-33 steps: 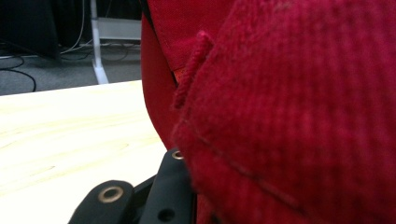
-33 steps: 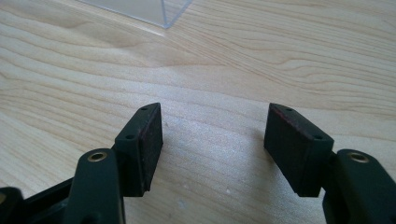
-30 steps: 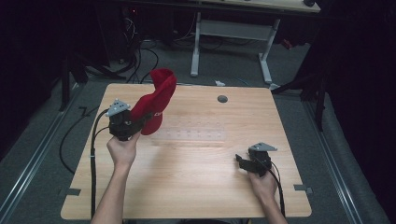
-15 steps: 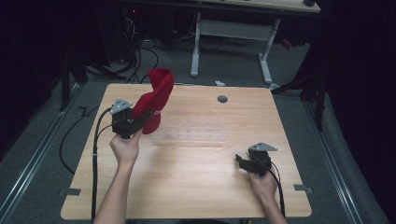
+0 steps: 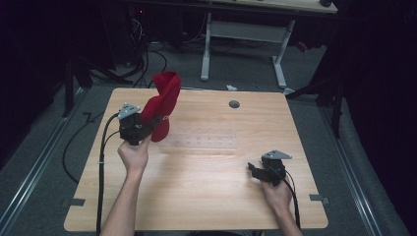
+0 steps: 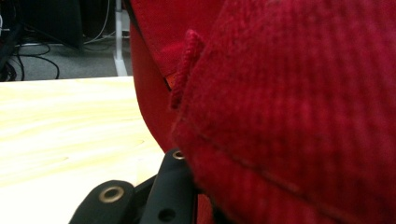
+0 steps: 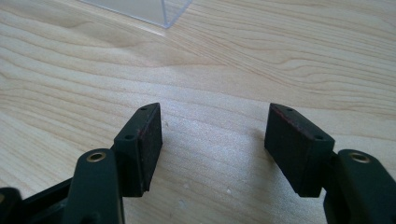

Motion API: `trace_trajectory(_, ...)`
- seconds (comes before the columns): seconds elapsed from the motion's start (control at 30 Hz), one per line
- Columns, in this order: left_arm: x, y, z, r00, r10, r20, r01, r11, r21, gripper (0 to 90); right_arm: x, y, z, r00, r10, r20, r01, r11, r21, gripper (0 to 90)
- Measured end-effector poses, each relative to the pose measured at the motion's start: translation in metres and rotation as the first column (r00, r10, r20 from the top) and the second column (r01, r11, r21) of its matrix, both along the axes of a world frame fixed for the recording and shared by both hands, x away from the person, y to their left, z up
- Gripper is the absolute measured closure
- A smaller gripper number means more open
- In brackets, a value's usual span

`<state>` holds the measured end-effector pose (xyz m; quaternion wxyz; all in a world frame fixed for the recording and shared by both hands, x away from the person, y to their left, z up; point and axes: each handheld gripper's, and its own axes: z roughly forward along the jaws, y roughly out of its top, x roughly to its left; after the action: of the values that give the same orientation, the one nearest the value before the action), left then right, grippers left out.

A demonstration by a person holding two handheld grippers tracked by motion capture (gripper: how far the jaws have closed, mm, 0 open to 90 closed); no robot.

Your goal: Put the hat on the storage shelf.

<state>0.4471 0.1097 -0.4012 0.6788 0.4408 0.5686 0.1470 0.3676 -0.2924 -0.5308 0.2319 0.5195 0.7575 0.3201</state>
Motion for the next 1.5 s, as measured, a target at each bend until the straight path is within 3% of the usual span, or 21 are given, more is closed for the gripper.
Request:
trace_trajectory(0.37, 0.002, -0.006, -0.007, 0.9999, -0.005, -0.010, 0.005, 0.9997, 0.024, 81.3, 0.000, 0.000, 0.000, 1.0000, 0.000, 0.000, 0.000, 1.000, 0.000, 37.0)
trace_trajectory(0.77, 0.004, 0.001, -0.026, 0.9991, -0.001, -0.043, 0.000, 0.9998, -0.022, 81.1, 0.000, 0.000, 0.000, 1.0000, 0.001, 0.000, -0.001, 1.000, -0.002, 36.7)
trace_trajectory(1.13, -0.002, 0.011, -0.033, 0.9985, 0.009, -0.054, -0.011, 0.9997, -0.020, 76.5, 0.000, 0.000, 0.000, 1.0000, -0.001, 0.000, 0.001, 1.000, -0.001, 36.7)
trace_trajectory(1.23, -0.003, 0.013, -0.034, 0.9979, 0.002, -0.065, -0.003, 0.9998, -0.022, 73.5, 0.000, 0.000, 0.000, 1.0000, -0.001, 0.000, 0.001, 1.000, -0.001, 36.6)
trace_trajectory(1.5, -0.009, 0.015, -0.034, 0.9982, -0.010, -0.058, 0.011, 0.9996, 0.024, 50.7, 0.000, 0.000, 0.000, 1.0000, -0.001, 0.000, 0.001, 1.000, -0.001, 36.6)
